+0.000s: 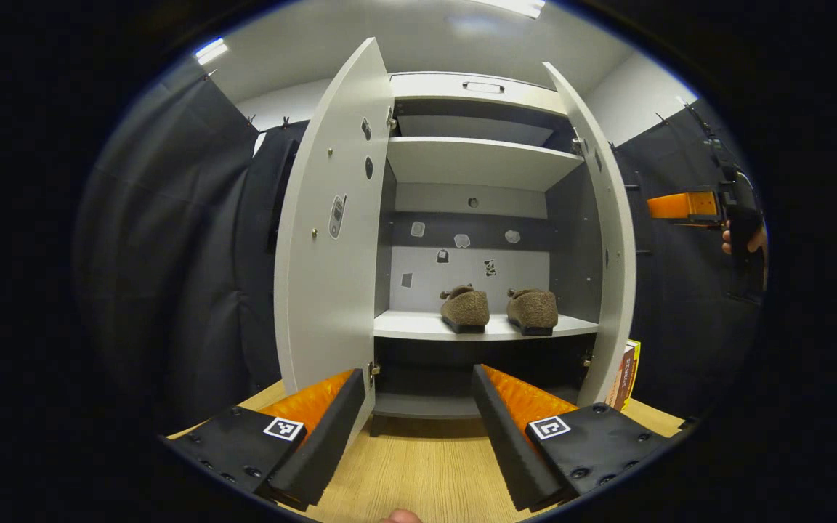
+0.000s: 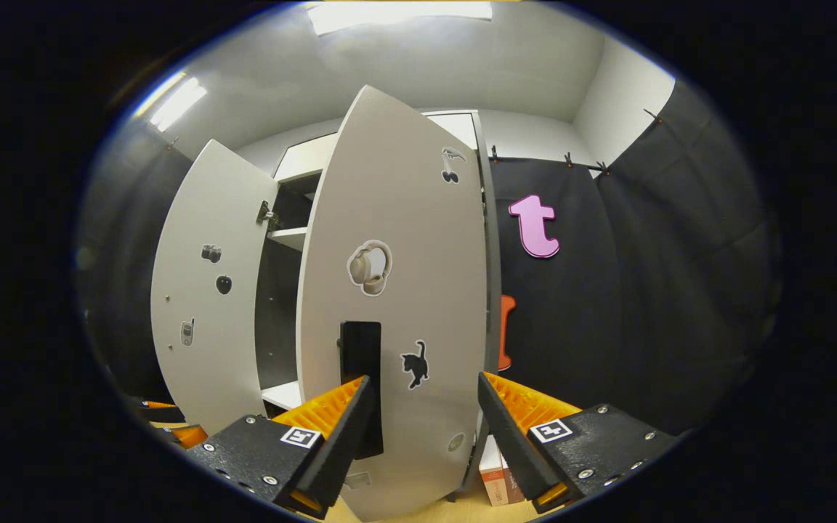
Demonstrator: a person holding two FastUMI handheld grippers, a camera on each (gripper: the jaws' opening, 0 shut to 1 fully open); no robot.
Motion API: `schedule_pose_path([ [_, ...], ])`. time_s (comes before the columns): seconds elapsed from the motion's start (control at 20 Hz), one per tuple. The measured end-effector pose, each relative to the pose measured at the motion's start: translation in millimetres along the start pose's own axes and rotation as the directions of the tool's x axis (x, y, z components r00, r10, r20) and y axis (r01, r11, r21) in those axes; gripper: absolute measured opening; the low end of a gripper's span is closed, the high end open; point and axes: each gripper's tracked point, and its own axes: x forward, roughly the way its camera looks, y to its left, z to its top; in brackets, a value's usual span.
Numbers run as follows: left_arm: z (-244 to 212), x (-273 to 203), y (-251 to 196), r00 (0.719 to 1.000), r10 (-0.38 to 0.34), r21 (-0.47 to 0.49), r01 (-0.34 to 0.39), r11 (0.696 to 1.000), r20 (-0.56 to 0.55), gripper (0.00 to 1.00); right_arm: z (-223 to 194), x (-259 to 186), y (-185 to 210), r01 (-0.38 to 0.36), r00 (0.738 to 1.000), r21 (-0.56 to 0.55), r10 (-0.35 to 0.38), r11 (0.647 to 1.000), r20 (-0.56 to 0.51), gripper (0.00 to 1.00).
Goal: Grab one shoe with the right hand and put it into the shoe cabinet, grab the other shoe with the left hand and put it into the shoe cabinet; then close the right door with the right hand and the left door with the left hand.
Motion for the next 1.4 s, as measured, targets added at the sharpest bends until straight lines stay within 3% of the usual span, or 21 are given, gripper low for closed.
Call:
schedule_pose_path([
  [0.05,0,-1,2,1.000,0.003,0.001,-0.003,1.000,0.000,0.94,-2,6,4,-0.008,1.000,0.010,0.008,1.000,-0.006,0.91],
  [0.65,3,-7,8,1.000,0.017,0.007,-0.017,1.000,0.007,0.94,-27,49,44,-0.095,0.994,0.015,0.096,0.995,-0.056,0.92],
  [1.1,0,-9,13,1.000,0.030,-0.003,-0.030,1.000,-0.002,0.97,-40,72,51,-0.039,0.997,0.019,0.040,0.999,-0.065,0.92],
  [1.4,-5,-6,16,0.999,0.033,-0.014,-0.034,0.999,-0.010,0.97,-43,86,59,-0.008,0.997,-0.058,0.003,0.998,-0.078,0.92],
])
